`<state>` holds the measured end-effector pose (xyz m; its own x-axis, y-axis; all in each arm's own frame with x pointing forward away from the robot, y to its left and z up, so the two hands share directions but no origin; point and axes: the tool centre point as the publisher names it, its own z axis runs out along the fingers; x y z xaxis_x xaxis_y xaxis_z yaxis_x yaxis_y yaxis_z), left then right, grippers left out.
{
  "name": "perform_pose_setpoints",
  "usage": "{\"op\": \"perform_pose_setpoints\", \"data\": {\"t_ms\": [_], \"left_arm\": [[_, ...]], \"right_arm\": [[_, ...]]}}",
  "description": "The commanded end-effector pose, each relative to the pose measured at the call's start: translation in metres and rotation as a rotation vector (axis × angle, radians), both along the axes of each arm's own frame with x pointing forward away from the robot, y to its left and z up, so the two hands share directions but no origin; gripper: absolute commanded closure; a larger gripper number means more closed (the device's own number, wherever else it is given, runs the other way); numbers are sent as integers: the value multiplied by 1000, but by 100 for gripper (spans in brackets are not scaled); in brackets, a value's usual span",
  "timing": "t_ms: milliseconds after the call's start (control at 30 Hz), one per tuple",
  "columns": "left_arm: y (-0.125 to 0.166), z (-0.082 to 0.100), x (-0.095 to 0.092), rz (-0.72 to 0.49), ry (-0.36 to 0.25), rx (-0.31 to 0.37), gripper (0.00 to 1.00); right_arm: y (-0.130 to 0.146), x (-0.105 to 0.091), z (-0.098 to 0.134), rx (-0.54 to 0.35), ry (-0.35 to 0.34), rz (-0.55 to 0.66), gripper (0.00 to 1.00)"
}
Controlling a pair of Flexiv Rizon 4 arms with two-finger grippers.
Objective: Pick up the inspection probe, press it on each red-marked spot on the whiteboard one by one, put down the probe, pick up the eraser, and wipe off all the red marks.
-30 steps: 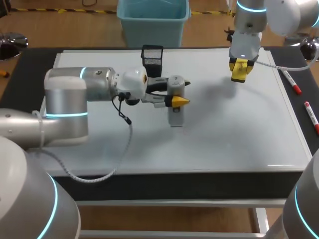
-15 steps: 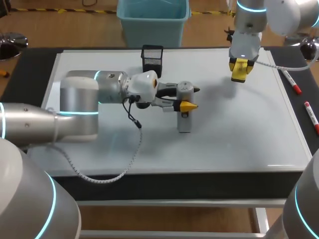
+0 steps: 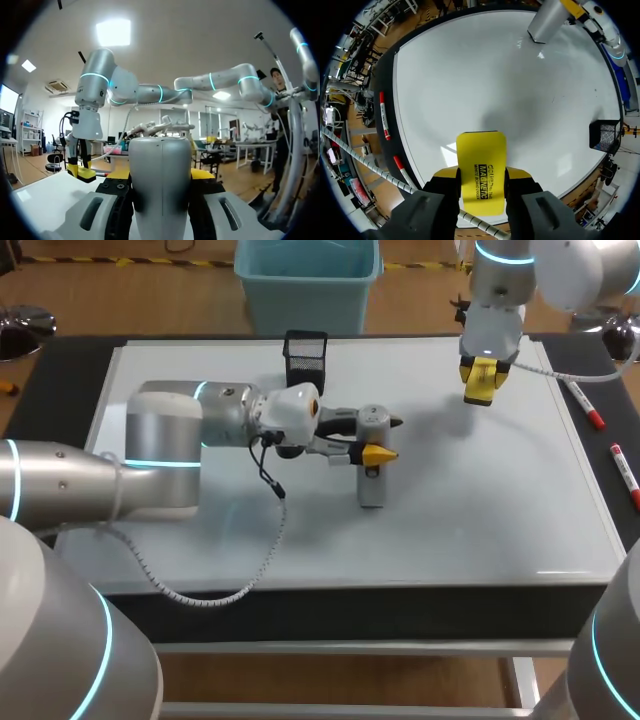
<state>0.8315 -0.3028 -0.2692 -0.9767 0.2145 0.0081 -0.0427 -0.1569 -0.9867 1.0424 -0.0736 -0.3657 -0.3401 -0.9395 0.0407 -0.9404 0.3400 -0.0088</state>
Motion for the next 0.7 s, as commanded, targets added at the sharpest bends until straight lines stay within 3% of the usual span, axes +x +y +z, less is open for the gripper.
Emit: {"op": "perform_pose_setpoints", "data": {"t_ms": [33,700], "left_arm": [[-2,-1,1,-2,-1,-2,100],[-4,-5,3,-17,-1,17,100]], "right_arm": [[-1,1,1,-3,2,2,100],[-1,1,1,-3,2,2,100]]}}
